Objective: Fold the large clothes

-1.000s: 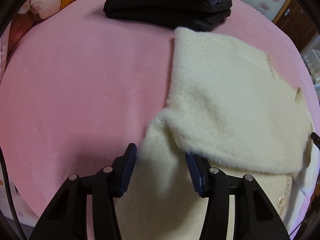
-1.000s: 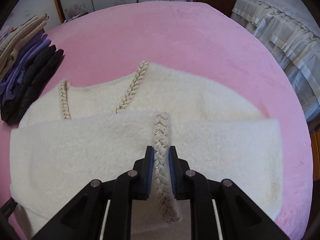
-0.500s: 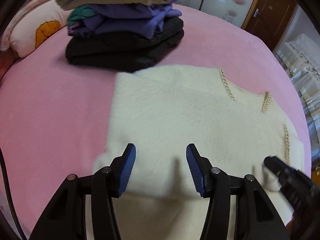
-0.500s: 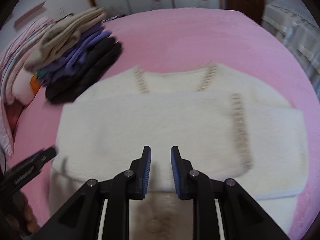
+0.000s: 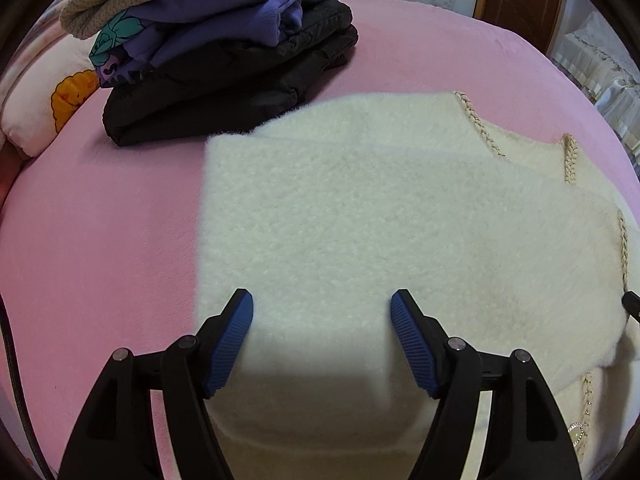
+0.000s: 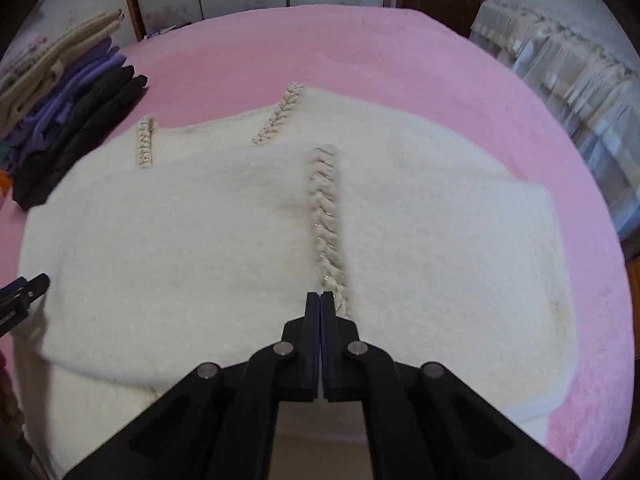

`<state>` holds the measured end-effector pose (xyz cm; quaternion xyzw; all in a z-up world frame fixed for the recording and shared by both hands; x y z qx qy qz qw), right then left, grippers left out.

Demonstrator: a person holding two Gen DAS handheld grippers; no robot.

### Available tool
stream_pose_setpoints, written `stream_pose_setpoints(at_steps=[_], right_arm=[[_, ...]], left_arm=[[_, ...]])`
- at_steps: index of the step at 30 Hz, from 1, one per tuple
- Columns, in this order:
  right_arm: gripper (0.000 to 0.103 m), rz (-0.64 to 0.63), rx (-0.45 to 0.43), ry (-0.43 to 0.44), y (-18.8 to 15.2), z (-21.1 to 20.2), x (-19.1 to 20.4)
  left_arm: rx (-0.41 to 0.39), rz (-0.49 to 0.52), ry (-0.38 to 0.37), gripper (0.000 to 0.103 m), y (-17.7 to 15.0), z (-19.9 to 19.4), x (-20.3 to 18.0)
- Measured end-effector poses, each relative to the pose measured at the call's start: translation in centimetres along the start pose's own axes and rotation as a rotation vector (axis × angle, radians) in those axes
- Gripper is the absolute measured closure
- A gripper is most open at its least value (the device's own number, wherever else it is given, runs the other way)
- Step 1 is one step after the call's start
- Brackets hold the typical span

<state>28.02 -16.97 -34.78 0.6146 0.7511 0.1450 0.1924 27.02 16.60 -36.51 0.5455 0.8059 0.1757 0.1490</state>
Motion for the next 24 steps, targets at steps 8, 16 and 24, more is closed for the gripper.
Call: stream_pose_setpoints(at_steps=[8,16,24], right_arm=[[0.1,0.029,0.002,0.043,0.3,-2.7,1.5],[0.1,-0.016,-0.051,0.129,1.2,-8.0,3.3],[0.1,0.002,-0.124,0.214,1.8,-14.1,2.4]], left_arm=[[0.067,-0.077,-0.059,0.018,0.0,-1.7,-0.3],[0.059,-0.15,-0.171,0.011,-0.3,-7.4,-1.4],[-0.1,-0.19,-0.303,0.011,-0.2,-15.5,-0.8]])
Point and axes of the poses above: each gripper's, at about its wrist camera, not at the fingertips, and z roughly the way its jaws point, x to its left, y to its top, the point moved 3 cm from there along z, roughly the way its jaws point, and after that the axes turned 9 degrees about -z, right-handed, at the moved point
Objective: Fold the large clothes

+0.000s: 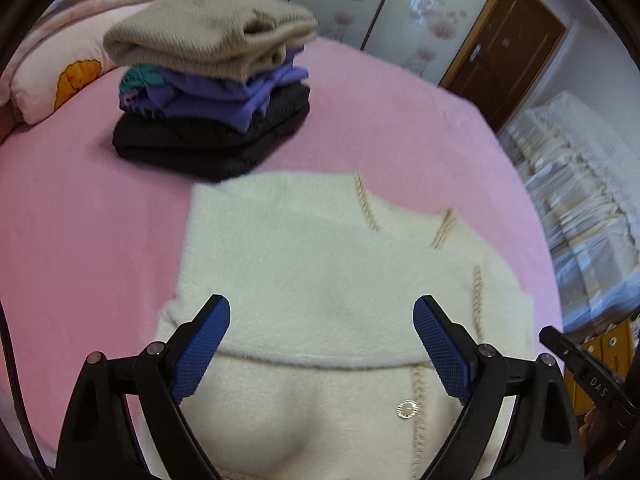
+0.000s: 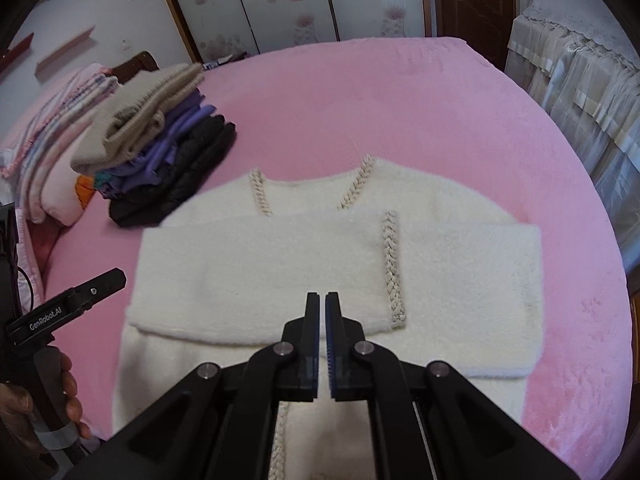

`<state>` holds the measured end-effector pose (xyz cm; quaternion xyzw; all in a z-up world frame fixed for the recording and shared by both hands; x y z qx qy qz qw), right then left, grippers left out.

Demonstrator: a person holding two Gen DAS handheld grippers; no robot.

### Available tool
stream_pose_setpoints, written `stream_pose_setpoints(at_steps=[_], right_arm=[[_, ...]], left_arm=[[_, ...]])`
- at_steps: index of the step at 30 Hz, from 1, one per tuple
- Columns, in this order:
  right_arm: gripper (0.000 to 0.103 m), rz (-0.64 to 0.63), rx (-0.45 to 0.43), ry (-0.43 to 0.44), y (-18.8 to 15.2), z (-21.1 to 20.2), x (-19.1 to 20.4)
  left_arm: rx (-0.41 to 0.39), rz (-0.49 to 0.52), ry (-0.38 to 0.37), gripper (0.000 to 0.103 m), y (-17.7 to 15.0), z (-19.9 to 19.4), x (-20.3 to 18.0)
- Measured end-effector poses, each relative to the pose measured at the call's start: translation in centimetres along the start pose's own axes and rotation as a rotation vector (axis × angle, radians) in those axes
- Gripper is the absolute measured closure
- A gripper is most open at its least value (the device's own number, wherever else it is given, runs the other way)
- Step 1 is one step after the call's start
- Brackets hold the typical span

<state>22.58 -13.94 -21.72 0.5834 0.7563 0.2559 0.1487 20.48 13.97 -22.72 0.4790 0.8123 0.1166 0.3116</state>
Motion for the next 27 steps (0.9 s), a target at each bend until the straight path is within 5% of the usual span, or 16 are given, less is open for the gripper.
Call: stream_pose_setpoints(at_steps=[3,8,17,27], right_arm=[[0.097,0.015,-0.022,0.041,0.2,-2.1,-0.1],[0.075,0.039,-0.064,0.098,0.3,-4.6,-0.2],[0.072,0.083,-0.084,0.133,-0.6,-7.4,0.6],[0.072,0.102,-0.097,0.075,-2.4,-9.4,2.3]], left_arm=[[-0.014,-0.024,0.006,0.011,0.3,-2.4,0.2],[0.028,-0.083,0.037,0.011,0.2,-4.8,1.1],[0.049,-0.081,0.069,0.011,-0.7,-7.2,1.4],[0.067,-0.018,0.038,0.011,-1.2,-8.3,2.2]])
Point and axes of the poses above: each gripper's, at about its wrist camera, not at the fingertips, and z roughly the way its jaws point, x to its left, y to its top, the point moved 3 cm from there along z, roughly the way its jaws point, and after that the axes turned 9 degrees about -z, right-handed, at the moved point
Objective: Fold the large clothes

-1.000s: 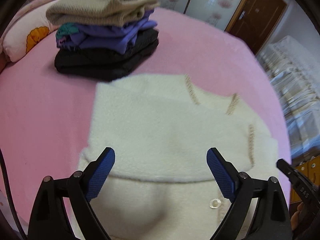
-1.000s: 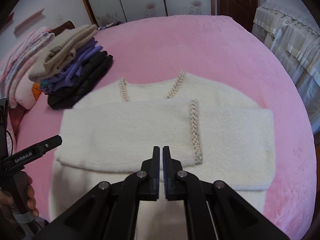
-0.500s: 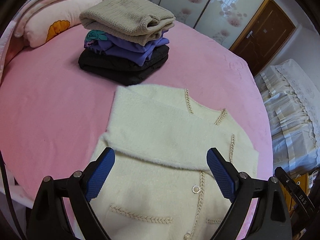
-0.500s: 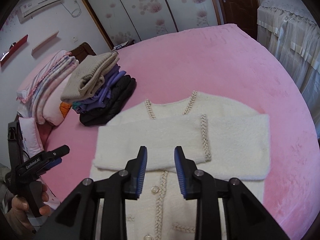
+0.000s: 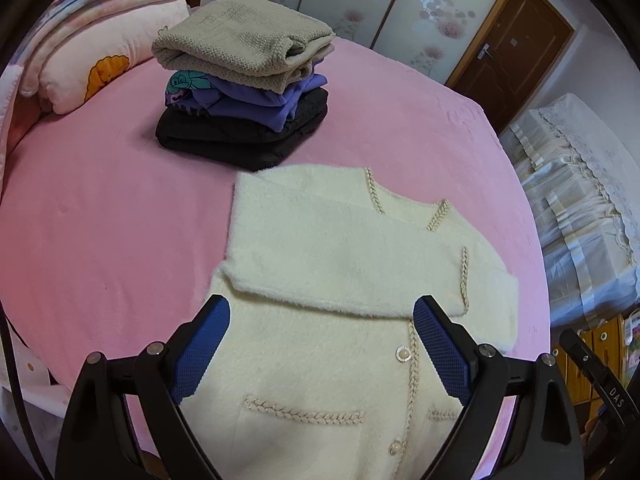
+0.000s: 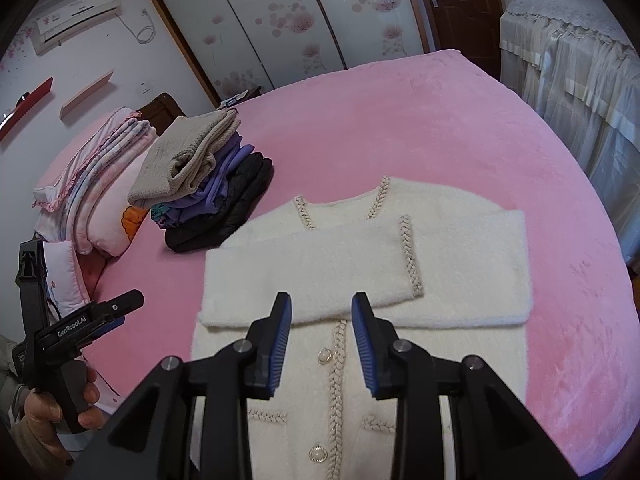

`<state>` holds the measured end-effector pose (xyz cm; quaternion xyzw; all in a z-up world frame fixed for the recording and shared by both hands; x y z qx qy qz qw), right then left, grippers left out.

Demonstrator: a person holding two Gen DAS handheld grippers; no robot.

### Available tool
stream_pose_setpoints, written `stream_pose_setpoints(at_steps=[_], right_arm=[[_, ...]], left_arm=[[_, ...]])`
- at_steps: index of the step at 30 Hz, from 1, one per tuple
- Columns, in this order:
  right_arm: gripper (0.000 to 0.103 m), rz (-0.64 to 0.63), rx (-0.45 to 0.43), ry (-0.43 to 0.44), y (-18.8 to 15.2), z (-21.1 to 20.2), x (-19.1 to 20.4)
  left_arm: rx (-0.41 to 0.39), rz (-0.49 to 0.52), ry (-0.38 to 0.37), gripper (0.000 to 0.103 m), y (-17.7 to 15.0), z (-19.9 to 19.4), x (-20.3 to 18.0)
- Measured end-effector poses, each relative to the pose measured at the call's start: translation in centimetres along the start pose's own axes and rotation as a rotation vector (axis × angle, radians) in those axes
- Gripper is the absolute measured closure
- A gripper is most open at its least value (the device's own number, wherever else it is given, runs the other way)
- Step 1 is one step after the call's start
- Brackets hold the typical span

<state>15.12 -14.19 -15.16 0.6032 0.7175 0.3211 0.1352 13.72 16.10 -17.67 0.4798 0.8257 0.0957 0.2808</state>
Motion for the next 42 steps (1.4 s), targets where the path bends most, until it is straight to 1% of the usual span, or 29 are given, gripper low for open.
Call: stream_pose_setpoints(at_steps=[3,6,9,12,17,21,25,28,31,34,35,38,42], right_arm=[[0.072,0.008,-0.022,-0.023,-0.5,-1.1,0.6],[0.072,0.018,-0.054,-0.051,-1.2,-2.5,1.1],[0.072,0.038,-0.104,-0.067,-2.1,-4.0,1.4],[0.071,0.032,-0.137,-0.091,-3.7,-4.9,1.8],[0.068,0.028,-0.138,-0.11,-6.5,-4.5,1.6],[0.067,0.026,-0.138,-0.091,-8.6,-3.5,1.4],[0.067,-0.004,-0.162,-0.065,-10.4,-2.8,1.7],[0.067,-0.027,-0.176,-0.052,-11.4,-2.5,2.2],[0.066,-0.046,-0.209,-0.049,-12.5,-3.1,2.8],[0.058,-0.047,-0.223,-0.047,-13.7,-3.9,2.9],[0.058,-0.04,-0.228,-0.046,-14.2,-4.2,2.7],[0.057,-0.022,-0.224,-0.057,-15.6,-5.0,2.1],[0.056,-0.006,-0.208,-0.084,-17.8,-6.0,0.9]], left_arm=[[0.014,0.017,-0.018,0.011,-0.3,-0.3,0.3],[0.016,0.058,-0.045,0.011,-0.7,-0.5,0.2],[0.008,0.106,-0.072,0.011,-1.2,-0.8,0.0],[-0.01,0.13,-0.096,0.011,-2.0,-0.9,0.2],[-0.038,0.158,-0.125,0.011,-3.9,-0.2,0.5],[-0.073,0.183,-0.162,0.011,-5.7,0.0,0.6],[-0.111,0.189,-0.182,0.011,-7.3,0.0,1.1],[-0.113,0.17,-0.19,0.011,-8.4,0.0,1.8],[-0.12,0.161,-0.187,0.011,-9.4,-0.5,3.0],[-0.126,0.175,-0.169,0.011,-10.6,-1.2,4.0],[-0.125,0.179,-0.162,0.011,-11.1,-1.4,4.5],[-0.121,0.173,-0.152,0.01,-12.7,-1.9,6.1],[-0.099,0.167,-0.117,0.01,-15.2,-2.0,8.1]])
Point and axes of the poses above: each gripper's, at about its wrist camera, not at the fingertips, and z roughly the way its jaws point, x to its left, y to its top, the point moved 3 cm from there along z, roughly the way its jaws point, and after that the axes turned 9 degrees about -z, right-handed, at the moved point
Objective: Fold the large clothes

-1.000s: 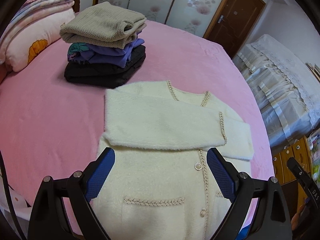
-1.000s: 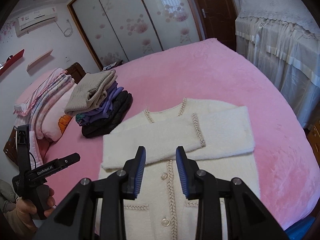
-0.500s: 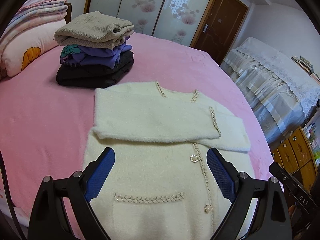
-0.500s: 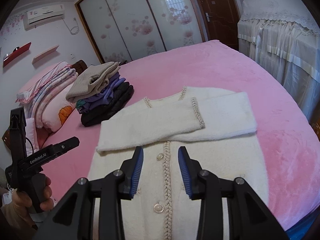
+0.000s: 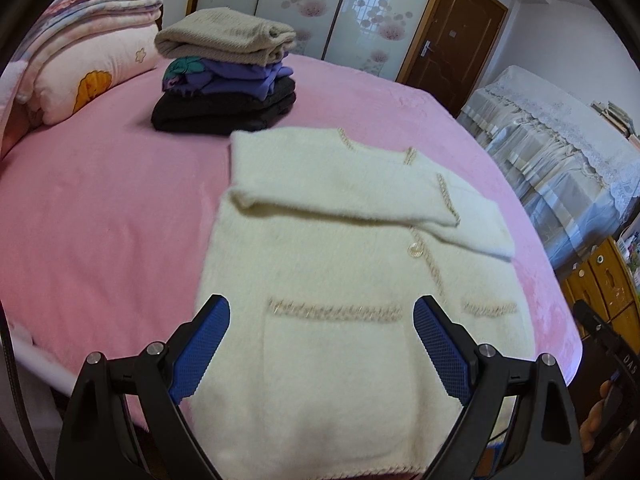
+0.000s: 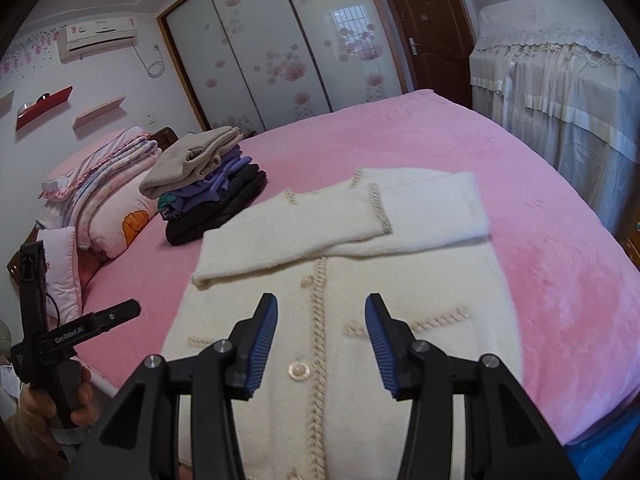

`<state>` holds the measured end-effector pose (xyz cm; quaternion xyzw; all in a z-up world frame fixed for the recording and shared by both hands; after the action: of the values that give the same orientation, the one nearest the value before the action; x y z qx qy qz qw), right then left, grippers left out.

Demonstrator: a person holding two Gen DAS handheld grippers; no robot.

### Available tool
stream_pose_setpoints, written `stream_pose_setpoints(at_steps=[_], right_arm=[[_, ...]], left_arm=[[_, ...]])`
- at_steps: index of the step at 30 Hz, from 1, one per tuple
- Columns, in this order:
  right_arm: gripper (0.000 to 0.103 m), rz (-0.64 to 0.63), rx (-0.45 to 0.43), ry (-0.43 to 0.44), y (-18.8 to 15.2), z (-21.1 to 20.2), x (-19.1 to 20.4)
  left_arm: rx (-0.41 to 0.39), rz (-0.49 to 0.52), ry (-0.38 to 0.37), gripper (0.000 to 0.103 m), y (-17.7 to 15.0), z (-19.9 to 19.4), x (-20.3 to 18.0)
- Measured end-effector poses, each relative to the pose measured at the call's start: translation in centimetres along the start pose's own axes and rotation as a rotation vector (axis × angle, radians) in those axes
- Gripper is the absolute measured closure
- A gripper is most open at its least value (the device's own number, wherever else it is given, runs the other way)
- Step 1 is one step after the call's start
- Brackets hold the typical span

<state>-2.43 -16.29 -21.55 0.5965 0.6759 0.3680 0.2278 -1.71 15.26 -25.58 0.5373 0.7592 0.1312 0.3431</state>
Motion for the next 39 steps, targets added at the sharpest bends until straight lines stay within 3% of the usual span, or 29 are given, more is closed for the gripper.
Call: stream_pose_setpoints(at_steps=[3,10,19,30,35,39], right_arm=[[0.049,-0.009,0.023,-0.026,-1.6,-0.9,-1.0],[0.048,-0.064,0.113,-0.104,-5.7,-1.8,-3.9],[0.044,0.035,0.225,-0.182,-11.1,-2.4,-9.1],[0.044,0.16,0.343,-0.114,-15.1,1.0,-12.9],[0.044,0.166,0.33,-0.081,-15.5,0.7,-13.0],[0.056,0.122,0.346,-0.063,-16.0,0.8,-12.5]], left_arm=[[0.046,-0.003,0.017,0.01,-2.3,0.3,1.2],[0.171,0.016,0.068,0.01,-7.2,2.7,3.8],[0.304,-0.045,0.06,0.01,-10.9,5.5,7.2],[0.336,-0.028,0.031,0.01,-12.5,6.7,8.8],[0.354,-0.028,0.03,0.011,-13.4,6.2,9.7],[0.374,-0.06,0.044,0.011,-14.1,5.8,10.9]])
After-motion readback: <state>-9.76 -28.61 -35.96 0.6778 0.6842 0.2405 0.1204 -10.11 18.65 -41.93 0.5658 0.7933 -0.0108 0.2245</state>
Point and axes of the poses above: each gripper's, at about its wrist camera, not at the fingertips, and z roughly the way its jaws point, x to its left, y to its top, the point moved 3 cm from there along z, roughly the way its jaws point, and after that the axes turned 9 degrees about -z, right-handed, at the moved point
